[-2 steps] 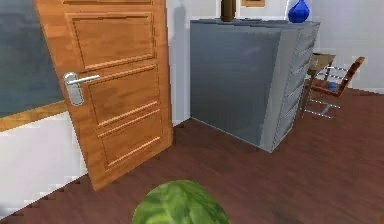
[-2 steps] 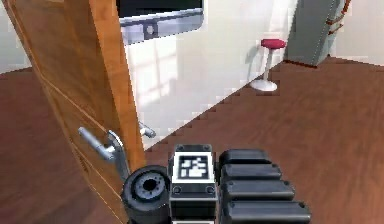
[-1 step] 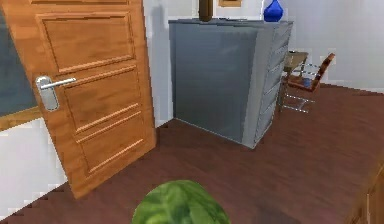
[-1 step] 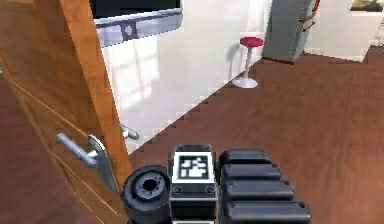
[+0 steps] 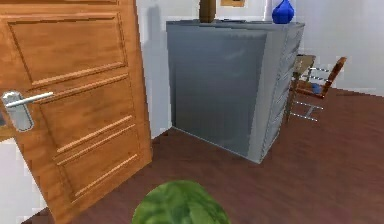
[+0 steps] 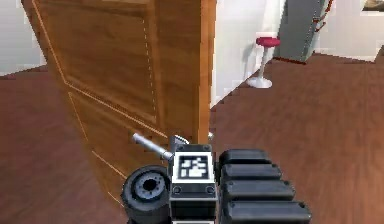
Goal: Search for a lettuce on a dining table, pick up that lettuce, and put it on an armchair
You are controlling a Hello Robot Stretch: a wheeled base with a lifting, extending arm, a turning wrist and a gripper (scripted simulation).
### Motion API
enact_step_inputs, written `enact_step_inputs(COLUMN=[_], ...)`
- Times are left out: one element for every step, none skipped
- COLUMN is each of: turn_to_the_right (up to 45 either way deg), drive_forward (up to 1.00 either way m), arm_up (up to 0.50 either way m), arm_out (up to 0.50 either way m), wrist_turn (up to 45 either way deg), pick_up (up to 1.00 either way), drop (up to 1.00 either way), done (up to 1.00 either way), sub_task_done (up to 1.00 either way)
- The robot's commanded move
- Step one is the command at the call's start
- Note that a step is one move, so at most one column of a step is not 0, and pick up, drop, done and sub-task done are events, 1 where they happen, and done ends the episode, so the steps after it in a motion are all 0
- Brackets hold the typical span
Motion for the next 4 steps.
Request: enact_step_inputs(turn_to_the_right=[27.0, 0.0, 6.0, 0.0], drive_forward=[0.00, 1.00, 0.00, 0.25], arm_up=[0.00, 0.00, 0.00, 0.00], arm_out=[0.00, 0.00, 0.00, 0.00], wrist_turn=[0.0, 0.0, 0.0, 0.0], pick_up=[0.00, 0.00, 0.00, 0.00], drop=[0.00, 0.00, 0.00, 0.00], done=[0.00, 0.00, 0.00, 0.00], sub_task_done=[0.00, 0.00, 0.00, 0.00])
